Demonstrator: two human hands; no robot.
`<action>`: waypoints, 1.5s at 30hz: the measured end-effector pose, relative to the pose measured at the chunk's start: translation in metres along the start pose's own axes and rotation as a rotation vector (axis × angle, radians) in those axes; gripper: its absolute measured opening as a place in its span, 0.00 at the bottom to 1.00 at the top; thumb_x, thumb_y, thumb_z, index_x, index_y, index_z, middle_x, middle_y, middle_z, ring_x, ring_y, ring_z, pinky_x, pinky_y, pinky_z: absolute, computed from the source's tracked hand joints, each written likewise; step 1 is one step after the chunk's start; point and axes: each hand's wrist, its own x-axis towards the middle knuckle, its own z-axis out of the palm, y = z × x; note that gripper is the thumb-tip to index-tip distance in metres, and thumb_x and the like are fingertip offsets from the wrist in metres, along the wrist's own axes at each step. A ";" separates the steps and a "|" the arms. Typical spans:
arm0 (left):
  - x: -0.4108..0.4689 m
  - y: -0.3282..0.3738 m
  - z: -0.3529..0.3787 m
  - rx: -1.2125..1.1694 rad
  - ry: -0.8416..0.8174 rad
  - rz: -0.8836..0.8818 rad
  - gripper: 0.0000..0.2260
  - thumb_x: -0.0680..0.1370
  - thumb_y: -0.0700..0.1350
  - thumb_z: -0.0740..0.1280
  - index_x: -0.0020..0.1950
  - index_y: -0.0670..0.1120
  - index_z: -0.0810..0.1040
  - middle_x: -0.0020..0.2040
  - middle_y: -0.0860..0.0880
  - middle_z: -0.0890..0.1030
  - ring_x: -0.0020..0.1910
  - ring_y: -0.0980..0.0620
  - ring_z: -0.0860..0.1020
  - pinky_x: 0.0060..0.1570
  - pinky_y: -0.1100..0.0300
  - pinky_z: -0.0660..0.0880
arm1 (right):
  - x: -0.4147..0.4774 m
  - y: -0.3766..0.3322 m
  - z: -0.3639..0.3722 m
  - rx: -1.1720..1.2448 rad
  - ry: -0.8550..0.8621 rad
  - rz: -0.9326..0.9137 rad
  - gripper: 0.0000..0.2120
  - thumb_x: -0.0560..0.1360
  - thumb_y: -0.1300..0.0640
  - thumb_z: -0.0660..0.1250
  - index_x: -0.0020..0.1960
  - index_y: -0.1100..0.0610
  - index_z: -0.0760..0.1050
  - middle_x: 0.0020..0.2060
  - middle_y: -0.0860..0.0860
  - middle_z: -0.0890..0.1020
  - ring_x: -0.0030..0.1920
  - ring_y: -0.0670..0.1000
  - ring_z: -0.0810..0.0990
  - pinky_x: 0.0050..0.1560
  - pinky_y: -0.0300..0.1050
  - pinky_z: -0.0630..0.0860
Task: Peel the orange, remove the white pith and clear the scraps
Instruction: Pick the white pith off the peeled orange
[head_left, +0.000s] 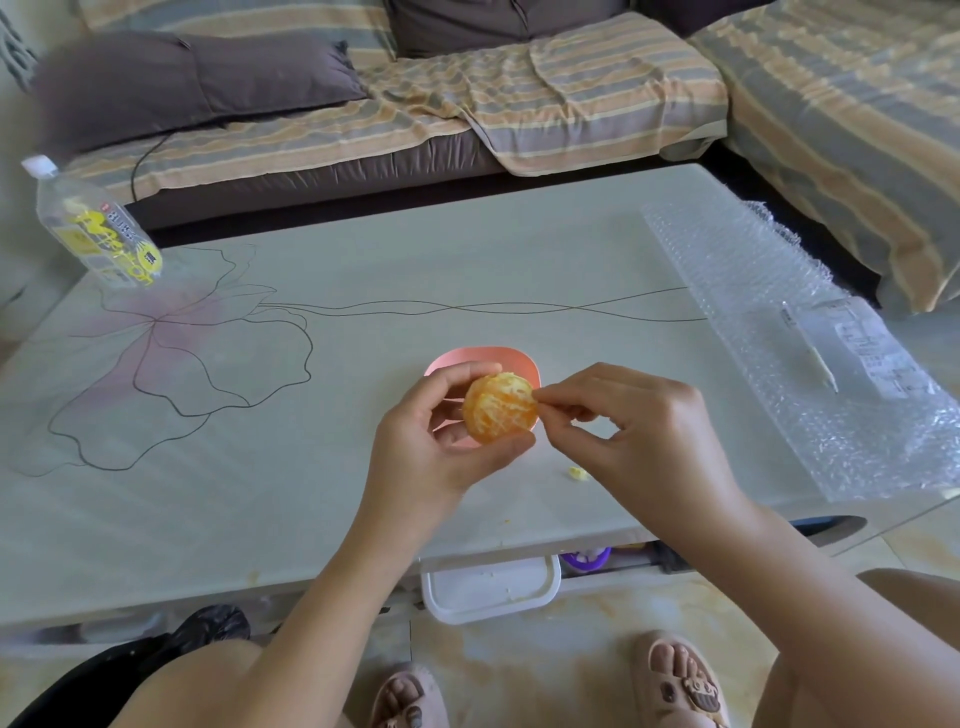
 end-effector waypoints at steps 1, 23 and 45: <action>0.000 0.000 0.000 0.001 0.002 -0.003 0.21 0.58 0.48 0.79 0.50 0.56 0.81 0.46 0.55 0.82 0.46 0.54 0.80 0.45 0.65 0.77 | 0.000 0.000 0.001 -0.021 0.014 -0.007 0.04 0.69 0.64 0.70 0.39 0.56 0.83 0.33 0.47 0.81 0.32 0.47 0.78 0.32 0.34 0.72; 0.001 0.004 0.003 0.073 -0.199 0.070 0.21 0.59 0.50 0.78 0.51 0.61 0.80 0.47 0.58 0.79 0.48 0.55 0.79 0.49 0.66 0.75 | 0.008 -0.004 -0.019 0.154 -0.142 0.231 0.06 0.65 0.64 0.72 0.34 0.55 0.78 0.29 0.45 0.78 0.35 0.46 0.76 0.38 0.32 0.72; 0.010 0.001 0.020 -0.083 -0.268 -0.028 0.19 0.60 0.48 0.76 0.49 0.58 0.81 0.46 0.57 0.81 0.47 0.56 0.78 0.48 0.65 0.75 | 0.005 0.012 -0.028 0.040 -0.073 0.056 0.02 0.67 0.61 0.71 0.37 0.56 0.79 0.32 0.45 0.78 0.35 0.44 0.75 0.36 0.34 0.72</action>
